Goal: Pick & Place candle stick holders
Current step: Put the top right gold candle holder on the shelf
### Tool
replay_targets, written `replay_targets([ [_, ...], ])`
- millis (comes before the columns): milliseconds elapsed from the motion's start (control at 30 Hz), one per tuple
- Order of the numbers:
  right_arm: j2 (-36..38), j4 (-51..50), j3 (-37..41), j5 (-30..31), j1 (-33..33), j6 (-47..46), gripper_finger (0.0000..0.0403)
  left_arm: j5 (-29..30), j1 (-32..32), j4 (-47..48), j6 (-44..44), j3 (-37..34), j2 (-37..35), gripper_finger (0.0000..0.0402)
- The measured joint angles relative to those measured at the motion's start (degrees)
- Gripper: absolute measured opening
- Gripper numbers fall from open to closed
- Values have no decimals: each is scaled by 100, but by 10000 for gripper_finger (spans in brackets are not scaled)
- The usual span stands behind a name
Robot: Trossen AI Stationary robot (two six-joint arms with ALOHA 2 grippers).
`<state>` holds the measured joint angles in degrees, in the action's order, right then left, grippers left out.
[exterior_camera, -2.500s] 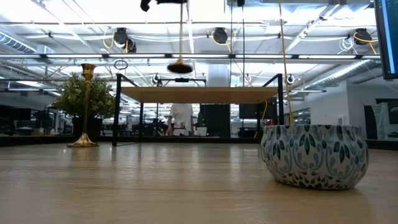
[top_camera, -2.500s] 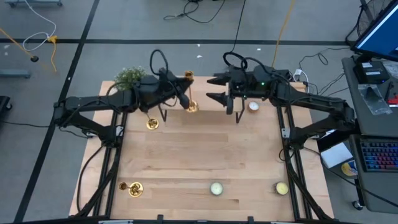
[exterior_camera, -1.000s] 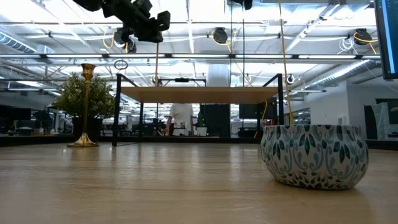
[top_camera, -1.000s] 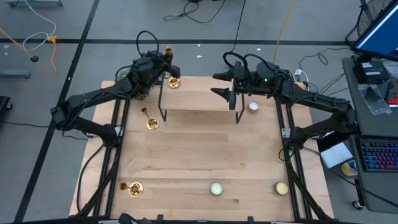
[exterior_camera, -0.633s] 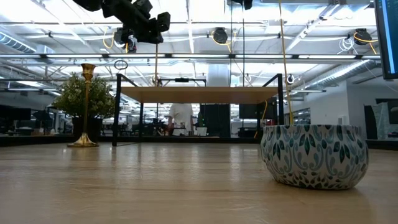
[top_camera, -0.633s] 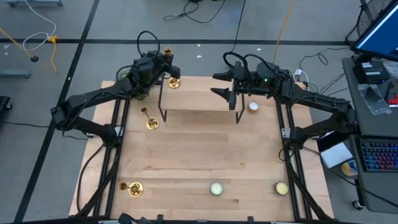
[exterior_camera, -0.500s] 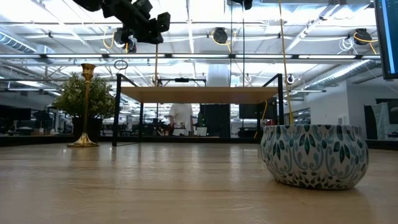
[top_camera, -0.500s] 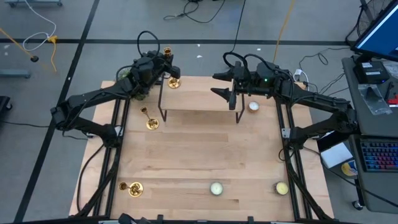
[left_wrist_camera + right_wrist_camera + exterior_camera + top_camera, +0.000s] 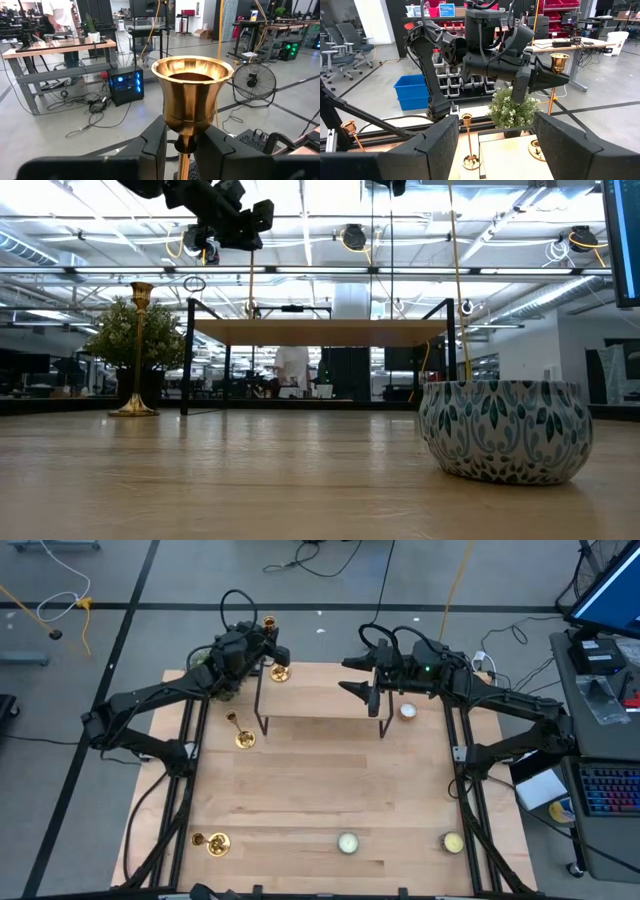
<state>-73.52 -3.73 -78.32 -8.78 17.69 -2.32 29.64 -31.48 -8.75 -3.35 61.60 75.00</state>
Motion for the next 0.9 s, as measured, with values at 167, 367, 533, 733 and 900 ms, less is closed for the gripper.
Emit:
replay_targets([
  [167,0,0,0,0,0,-1,249,44,0,0,6,0,0,86],
  [367,0,0,0,0,0,0,249,44,5,-2,8,0,-1,86],
  [533,1,0,0,0,0,-1,249,44,11,-2,11,-1,-2,86],
  [733,0,0,0,0,0,0,249,118,11,-4,111,-1,-2,86],
  [900,0,0,0,-2,0,-1,249,237,11,-4,183,-2,-2,86],
])
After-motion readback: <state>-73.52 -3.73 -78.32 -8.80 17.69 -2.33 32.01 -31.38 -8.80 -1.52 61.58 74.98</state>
